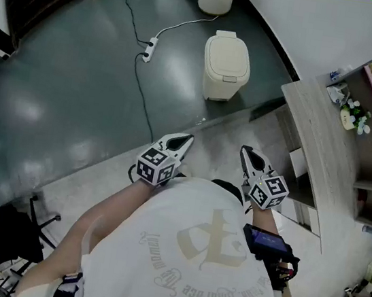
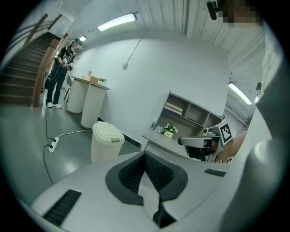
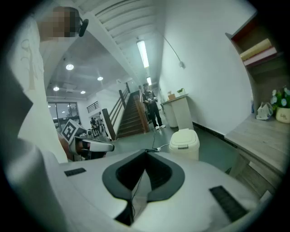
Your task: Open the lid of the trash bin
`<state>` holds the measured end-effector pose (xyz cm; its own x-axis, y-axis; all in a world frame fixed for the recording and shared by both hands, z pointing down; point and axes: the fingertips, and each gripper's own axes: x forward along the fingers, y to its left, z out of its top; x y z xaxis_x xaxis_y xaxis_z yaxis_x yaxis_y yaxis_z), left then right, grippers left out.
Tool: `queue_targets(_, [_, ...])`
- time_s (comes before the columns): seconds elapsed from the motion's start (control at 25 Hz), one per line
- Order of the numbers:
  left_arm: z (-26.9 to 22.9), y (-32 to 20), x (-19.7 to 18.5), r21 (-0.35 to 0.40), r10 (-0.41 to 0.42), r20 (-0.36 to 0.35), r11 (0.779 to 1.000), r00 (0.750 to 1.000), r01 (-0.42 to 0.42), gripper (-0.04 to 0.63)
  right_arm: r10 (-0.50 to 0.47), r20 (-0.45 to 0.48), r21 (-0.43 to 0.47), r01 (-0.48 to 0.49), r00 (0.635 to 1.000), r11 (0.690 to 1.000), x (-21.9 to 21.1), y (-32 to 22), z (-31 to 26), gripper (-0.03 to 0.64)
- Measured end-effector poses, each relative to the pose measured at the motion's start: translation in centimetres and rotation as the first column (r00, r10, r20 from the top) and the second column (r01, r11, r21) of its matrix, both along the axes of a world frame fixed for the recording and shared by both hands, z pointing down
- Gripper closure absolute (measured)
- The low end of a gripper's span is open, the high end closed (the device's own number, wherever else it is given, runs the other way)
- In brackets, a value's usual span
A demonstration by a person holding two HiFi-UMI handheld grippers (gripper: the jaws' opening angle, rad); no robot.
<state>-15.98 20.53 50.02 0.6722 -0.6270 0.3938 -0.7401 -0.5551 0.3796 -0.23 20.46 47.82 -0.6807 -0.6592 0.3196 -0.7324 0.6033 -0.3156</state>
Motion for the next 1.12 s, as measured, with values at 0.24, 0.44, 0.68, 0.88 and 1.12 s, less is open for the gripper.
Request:
queue_targets(0.24, [-0.2,1.2,2.0,-0.006,0.036,0.004,0.999,0.999,-0.036,0.583,0.01,-0.002,0.007,-0.01,1.0,1.0,1.3,1.3,-0.5,0.614])
queue_targets(0.44, [0.1,2.0,4.2,-0.014,0.073,0.011,0.997,0.997,-0.073,0.583,0.039,-0.008,-0.009,-0.039,0.999,0.999,3.1,2.9,0.2,0.614])
queue_targets(0.68, [-0.1,2.8,6.0,-0.009,0.108,0.013,0.994,0.994,-0.108,0.583,0.085,-0.012,-0.013,-0.086,0.996,0.996,4.9,4.2,0.4,0.614])
queue_targets(0.88, [-0.2,2.8,5.9,-0.005,0.111,0.014,0.994,0.994,-0.111,0.583,0.104,-0.01,-0.008,-0.104,0.994,0.994,4.8,4.2,0.3,0.614])
queue_targets(1.12, [0.4,2.5,4.5,-0.015,0.097,0.012,0.995,0.995,-0.097,0.583,0.123,-0.006,-0.017,-0.123,0.992,0.992,4.1,3.6,0.6,0.614])
